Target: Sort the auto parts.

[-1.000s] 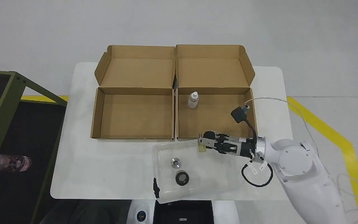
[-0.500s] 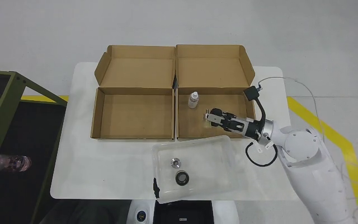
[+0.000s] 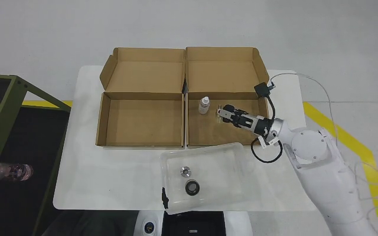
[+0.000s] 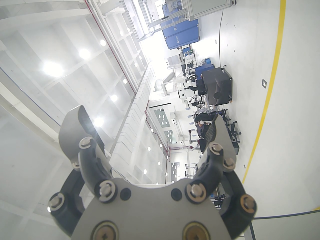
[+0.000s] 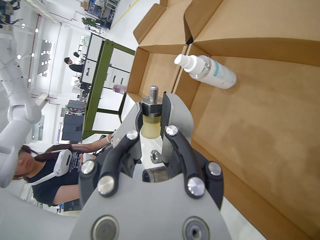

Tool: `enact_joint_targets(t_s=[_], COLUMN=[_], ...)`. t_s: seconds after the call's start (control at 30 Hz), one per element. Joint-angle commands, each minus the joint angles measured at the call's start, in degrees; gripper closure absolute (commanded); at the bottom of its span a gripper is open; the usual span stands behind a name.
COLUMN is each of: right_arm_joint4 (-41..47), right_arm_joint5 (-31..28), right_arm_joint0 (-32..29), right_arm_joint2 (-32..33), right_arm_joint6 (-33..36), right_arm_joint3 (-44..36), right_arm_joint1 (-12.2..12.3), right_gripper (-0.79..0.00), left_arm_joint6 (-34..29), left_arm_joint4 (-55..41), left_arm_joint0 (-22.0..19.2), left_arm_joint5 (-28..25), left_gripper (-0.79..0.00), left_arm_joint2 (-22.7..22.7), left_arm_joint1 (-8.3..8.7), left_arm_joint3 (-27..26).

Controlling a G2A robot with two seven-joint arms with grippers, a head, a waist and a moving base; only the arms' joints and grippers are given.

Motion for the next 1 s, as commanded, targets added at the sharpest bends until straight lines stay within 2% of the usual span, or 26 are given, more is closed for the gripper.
enact_joint_targets(t_s=[0.0,0.4,0.83,0.97], right_arm_joint4=[-2.92,-20.08,-32.02,-33.71], right_arm_joint5=[1.70,11.17,16.10,16.65], right_arm_joint0=[0.55,2.49,6.43,7.30], right_arm_joint2=[-1.23,-9.42,-17.02,-18.04], right_arm_joint6=[-1.28,-2.82,-3.13,-2.23], right_arm_joint3=[0.00,-2.70,0.63,1.59], right_arm_joint1=[-0.14,-0.93,-2.54,-2.92], right_gripper=[0.000,0.000,0.000,-0.126], left_arm_joint6=[0.00,0.00,0.00,0.00], left_arm_joint4=[0.00,0.00,0.00,0.00], left_arm_joint0=[0.00,0.00,0.00,0.00], left_arm_joint5=[0.00,0.00,0.00,0.00], left_gripper=[-0.785,-0.785,-0.785,-0.785], left_arm_joint2=[0.00,0.00,0.00,0.00], left_arm_joint1=[0.00,0.00,0.00,0.00], left_arm_joint3=[0.00,0.00,0.00,0.00])
